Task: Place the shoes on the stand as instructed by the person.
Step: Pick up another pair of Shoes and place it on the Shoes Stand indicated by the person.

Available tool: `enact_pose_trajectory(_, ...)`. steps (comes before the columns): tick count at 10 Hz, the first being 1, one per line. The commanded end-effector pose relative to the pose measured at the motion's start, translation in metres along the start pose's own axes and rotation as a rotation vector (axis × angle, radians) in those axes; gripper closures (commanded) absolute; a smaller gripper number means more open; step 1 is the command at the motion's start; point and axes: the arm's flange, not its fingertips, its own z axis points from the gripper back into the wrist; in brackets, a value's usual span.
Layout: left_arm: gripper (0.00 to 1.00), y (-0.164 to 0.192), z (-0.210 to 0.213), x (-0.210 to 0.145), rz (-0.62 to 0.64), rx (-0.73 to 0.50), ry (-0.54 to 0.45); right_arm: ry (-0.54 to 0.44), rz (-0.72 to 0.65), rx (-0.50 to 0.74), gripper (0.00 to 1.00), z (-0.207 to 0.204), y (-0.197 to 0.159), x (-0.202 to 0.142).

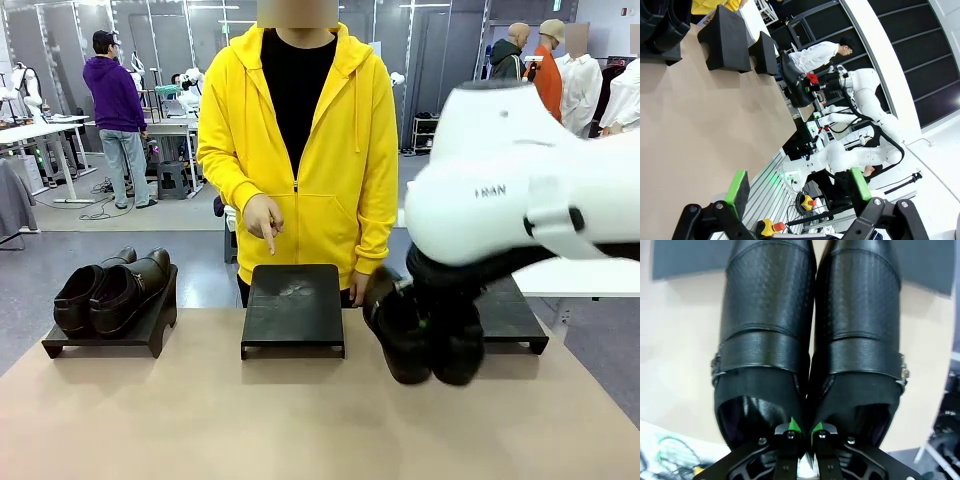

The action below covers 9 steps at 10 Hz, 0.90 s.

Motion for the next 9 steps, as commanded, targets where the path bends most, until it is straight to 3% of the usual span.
enact_pose_trajectory(1,0.00,-0.005,0.001,-0.003,-0.003,-0.006,0.012,-0.078,0.000,-0.027,0.93,0.011,0.039,0.035)
enact_pose_trajectory(5,0.00,-0.005,0.001,-0.003,-0.003,-0.006,0.012,-0.200,-0.018,-0.013,0.93,0.018,0.120,0.086)
enact_pose_trajectory(9,0.00,-0.005,0.001,-0.003,-0.003,-0.006,0.012,-0.319,-0.053,-0.043,0.93,-0.022,0.185,0.131)
